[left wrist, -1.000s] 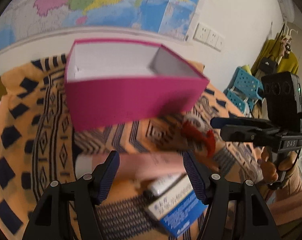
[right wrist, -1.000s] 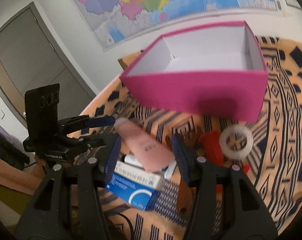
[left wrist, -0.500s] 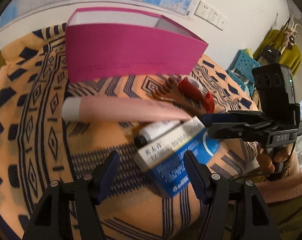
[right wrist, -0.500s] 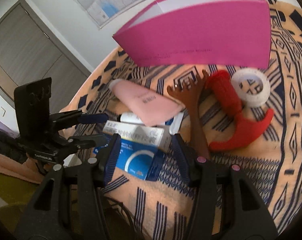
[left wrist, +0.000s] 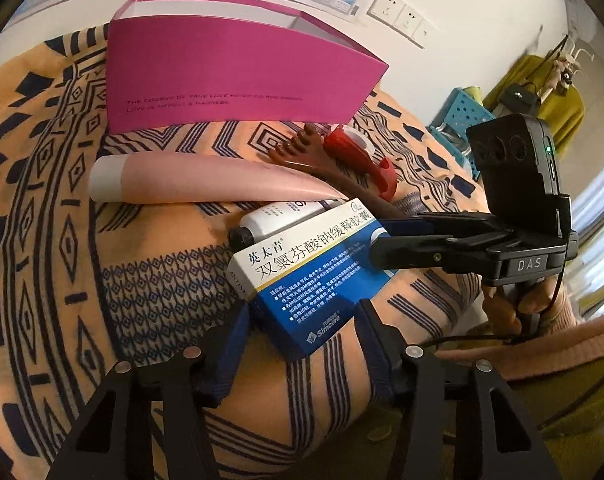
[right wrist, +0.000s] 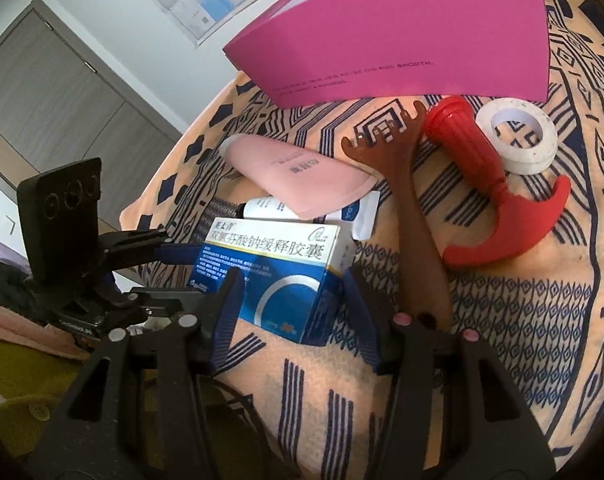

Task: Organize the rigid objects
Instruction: 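Lift the capsule box and carry it toward the magenta box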

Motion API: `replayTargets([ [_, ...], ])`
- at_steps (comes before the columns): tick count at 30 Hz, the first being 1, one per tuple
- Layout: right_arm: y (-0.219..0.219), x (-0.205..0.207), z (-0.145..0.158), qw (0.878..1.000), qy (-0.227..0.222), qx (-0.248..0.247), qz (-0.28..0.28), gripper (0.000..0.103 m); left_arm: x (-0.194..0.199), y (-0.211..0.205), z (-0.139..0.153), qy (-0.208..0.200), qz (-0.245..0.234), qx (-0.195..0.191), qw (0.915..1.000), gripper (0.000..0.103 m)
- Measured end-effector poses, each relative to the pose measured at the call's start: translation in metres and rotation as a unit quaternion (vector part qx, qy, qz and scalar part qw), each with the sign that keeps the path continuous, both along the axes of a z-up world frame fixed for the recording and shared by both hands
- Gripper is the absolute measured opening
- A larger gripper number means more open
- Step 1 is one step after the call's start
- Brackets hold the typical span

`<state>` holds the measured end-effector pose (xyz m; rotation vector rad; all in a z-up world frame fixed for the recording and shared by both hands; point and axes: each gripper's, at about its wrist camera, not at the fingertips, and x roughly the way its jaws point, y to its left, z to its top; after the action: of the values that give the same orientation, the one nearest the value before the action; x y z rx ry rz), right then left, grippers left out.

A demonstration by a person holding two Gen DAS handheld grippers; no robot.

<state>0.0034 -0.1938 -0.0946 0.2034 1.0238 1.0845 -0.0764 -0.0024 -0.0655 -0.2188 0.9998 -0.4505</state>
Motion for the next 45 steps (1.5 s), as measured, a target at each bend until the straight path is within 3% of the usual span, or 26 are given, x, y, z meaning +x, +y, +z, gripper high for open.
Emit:
replayTargets([
  [4,-0.002,-0.002,0.001,1.000,-0.004,-0.007,-0.009,0.049,-0.001,0.001,0.002,-0.004,0.002,-0.004,1.0000,0.053],
  [24,-0.007,0.001,0.047,0.997,-0.055,0.030,-0.034,0.049,0.005,0.009,0.038,-0.060,0.020,-0.006,0.9980,0.053],
  [45,-0.006,0.042,0.088,0.989,-0.107,0.074,-0.068,0.049,0.059,0.016,0.085,-0.132,0.048,0.025,0.9897,0.053],
])
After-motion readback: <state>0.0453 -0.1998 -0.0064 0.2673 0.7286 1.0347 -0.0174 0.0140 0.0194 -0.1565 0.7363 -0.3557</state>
